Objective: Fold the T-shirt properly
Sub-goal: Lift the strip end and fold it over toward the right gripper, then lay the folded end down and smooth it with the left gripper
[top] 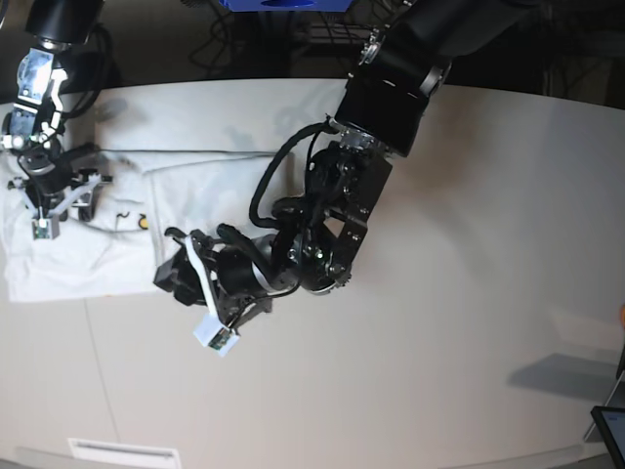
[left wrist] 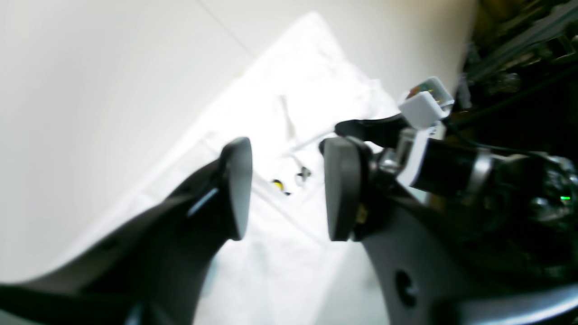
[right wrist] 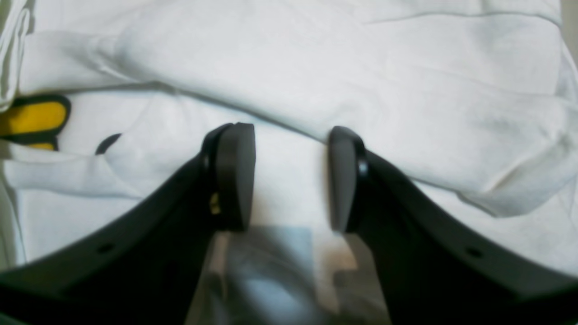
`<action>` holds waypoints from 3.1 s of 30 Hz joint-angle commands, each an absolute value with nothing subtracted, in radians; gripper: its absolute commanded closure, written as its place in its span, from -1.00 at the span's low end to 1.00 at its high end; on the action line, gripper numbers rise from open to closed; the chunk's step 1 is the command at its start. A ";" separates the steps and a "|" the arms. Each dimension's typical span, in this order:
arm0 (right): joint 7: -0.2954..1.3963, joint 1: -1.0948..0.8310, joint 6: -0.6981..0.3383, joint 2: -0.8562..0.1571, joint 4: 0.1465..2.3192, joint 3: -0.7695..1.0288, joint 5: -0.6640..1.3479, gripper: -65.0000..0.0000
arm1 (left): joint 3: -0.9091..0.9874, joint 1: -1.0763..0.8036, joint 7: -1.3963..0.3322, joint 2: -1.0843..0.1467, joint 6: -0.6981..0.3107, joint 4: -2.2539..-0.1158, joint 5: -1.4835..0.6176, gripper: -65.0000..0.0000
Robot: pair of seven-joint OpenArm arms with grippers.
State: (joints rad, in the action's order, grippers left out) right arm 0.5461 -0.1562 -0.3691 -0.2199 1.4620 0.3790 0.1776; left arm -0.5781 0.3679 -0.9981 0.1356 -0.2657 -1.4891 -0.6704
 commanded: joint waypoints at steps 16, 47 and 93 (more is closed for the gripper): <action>0.641 -0.171 -0.392 -0.213 1.506 0.371 0.142 0.19 | -0.697 0.179 -0.591 0.044 -0.274 -1.431 -0.182 1.00; 0.671 -0.208 -0.394 -0.222 1.845 0.381 0.142 0.17 | -0.694 0.177 -0.636 -0.084 -0.186 -1.282 -0.174 1.00; 0.992 0.059 -0.698 -0.148 1.764 0.664 0.147 -0.26 | -0.407 0.019 -0.782 -0.199 -0.194 -1.871 -0.168 1.00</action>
State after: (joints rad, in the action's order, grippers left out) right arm 1.0142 0.0444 -0.6994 -0.1337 1.7485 0.6613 0.1349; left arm -0.4095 -0.0040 -0.8127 -0.2039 -0.1947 -1.8538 -0.1638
